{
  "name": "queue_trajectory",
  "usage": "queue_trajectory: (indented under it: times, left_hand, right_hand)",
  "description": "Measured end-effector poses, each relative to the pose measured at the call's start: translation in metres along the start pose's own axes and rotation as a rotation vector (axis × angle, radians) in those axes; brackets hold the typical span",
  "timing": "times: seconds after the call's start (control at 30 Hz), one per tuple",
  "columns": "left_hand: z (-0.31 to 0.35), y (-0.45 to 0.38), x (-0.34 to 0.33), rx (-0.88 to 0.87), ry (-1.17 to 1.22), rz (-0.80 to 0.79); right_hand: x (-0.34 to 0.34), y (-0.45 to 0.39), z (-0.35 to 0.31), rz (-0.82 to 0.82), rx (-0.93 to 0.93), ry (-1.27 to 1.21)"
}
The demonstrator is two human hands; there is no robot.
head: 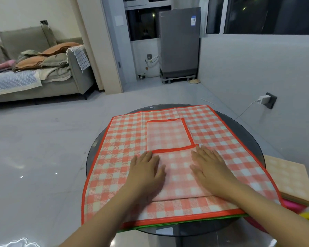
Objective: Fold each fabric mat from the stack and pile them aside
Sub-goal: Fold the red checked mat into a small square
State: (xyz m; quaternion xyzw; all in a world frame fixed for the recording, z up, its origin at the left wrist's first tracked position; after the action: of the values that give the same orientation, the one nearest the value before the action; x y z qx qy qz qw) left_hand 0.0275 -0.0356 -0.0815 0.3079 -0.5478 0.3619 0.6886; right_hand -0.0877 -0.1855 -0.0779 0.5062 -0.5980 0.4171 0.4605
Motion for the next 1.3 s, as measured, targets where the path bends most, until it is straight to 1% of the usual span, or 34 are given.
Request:
queue_trajectory:
  times: [0.07, 0.13, 0.23, 0.37, 0.53, 0.63, 0.7, 0.8, 0.9, 1.07, 1.17, 1.23, 1.3]
  left_hand:
    - [0.006, -0.008, 0.013, 0.018, 0.129, 0.099]
    - [0.011, -0.017, 0.023, 0.048, 0.268, 0.158]
    - [0.014, -0.034, 0.028, 0.137, 0.451, 0.125]
    - [0.009, -0.059, 0.019, 0.264, 0.507, 0.103]
    - [-0.002, -0.078, 0.014, 0.427, 0.551, 0.115]
    - [-0.012, -0.086, 0.012, 0.522, 0.595, 0.101]
    - [-0.019, -0.094, 0.008, 0.567, 0.628, 0.087]
    - [-0.023, -0.100, 0.004, 0.579, 0.697, 0.079]
    - [-0.025, -0.099, 0.003, 0.571, 0.804, 0.057]
    - [-0.028, -0.090, 0.001, 0.614, 1.086, 0.047]
    - [-0.030, -0.087, -0.001, 0.619, 1.219, 0.034]
    - [-0.031, -0.084, -0.001, 0.613, 1.264, 0.027]
    - [-0.032, -0.081, 0.000, 0.593, 1.316, 0.009]
  right_hand:
    - [0.015, -0.009, 0.000, 0.126, 0.026, -0.072]
    - [0.024, -0.021, 0.002, 0.216, 0.034, -0.194]
    - [0.027, -0.040, 0.010, 0.283, -0.037, -0.386]
    - [0.021, -0.064, 0.028, 0.329, -0.160, -0.455]
    - [0.015, -0.081, 0.049, 0.345, -0.380, -0.525]
    - [0.013, -0.087, 0.057, 0.345, -0.445, -0.585]
    - [0.011, -0.090, 0.061, 0.341, -0.472, -0.574]
    - [0.009, -0.094, 0.064, 0.342, -0.490, -0.579]
    - [0.007, -0.094, 0.067, 0.385, -0.493, -0.631]
    - [0.008, -0.088, 0.070, 0.512, -0.500, -0.863]
    - [0.008, -0.082, 0.069, 0.561, -0.480, -0.947]
    - [0.010, -0.078, 0.068, 0.580, -0.451, -0.988]
    - [0.013, -0.074, 0.067, 0.563, -0.408, -1.024]
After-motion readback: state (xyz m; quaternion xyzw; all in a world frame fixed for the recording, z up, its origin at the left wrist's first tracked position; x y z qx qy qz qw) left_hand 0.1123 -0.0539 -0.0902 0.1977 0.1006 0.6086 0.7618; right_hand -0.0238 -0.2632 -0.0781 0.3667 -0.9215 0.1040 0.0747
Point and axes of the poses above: each hand's wrist, its own y-axis away from the middle knuckle, its own x-axis out of the back of the hand, z = x × y, the point moved 6 cm from there along -y, towards the middle knuckle, and after that the axes turned 14 degrees about x, right-handed, at the moved point
